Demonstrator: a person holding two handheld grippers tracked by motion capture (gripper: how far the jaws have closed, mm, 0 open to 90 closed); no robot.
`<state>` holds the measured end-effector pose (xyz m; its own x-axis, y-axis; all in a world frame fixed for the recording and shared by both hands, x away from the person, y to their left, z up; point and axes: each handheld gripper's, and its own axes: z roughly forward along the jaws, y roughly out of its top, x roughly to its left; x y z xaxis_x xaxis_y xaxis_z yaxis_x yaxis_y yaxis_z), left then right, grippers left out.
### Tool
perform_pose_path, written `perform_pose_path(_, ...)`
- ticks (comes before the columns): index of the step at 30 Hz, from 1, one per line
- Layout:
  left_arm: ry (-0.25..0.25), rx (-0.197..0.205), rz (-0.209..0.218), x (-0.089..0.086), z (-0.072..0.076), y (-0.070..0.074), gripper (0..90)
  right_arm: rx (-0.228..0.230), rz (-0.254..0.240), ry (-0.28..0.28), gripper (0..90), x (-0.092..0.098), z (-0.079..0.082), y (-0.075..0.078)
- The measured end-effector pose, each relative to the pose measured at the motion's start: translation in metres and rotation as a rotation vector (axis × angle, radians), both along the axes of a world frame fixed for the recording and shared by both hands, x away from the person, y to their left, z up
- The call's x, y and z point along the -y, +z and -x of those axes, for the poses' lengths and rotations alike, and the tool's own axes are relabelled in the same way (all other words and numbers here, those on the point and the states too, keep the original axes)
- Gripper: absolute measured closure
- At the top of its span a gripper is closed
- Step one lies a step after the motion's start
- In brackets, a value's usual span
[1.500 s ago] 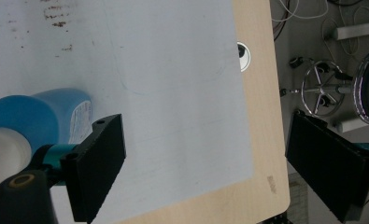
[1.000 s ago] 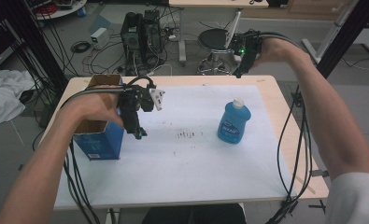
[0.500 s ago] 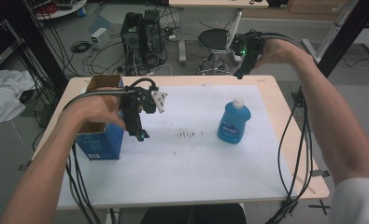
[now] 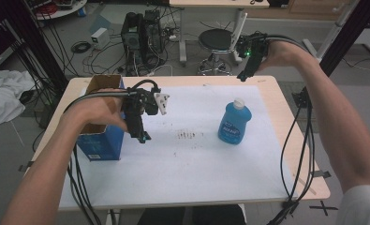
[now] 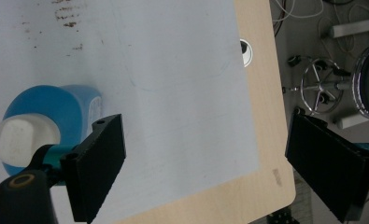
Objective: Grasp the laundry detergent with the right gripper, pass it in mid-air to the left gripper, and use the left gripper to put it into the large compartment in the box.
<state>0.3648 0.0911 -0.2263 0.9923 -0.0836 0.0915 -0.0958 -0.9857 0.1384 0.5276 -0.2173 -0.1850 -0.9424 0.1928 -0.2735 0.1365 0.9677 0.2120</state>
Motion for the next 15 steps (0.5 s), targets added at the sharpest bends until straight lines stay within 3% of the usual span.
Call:
perform_pose_path(3,0.000,-0.004,0.001,-0.001,0.000,-0.001,17.6,-0.030,-0.035,-0.031,11.5,0.005,0.002,-0.002)
perform_pose_path(8,0.014,-0.007,0.010,-0.004,0.000,-0.003,17.6,-0.072,-0.052,-0.072,11.5,0.015,0.010,-0.003)
perform_pose_path(15,0.015,-0.005,0.016,-0.005,0.001,-0.004,17.6,-0.086,-0.096,-0.114,11.5,0.026,0.025,-0.001)
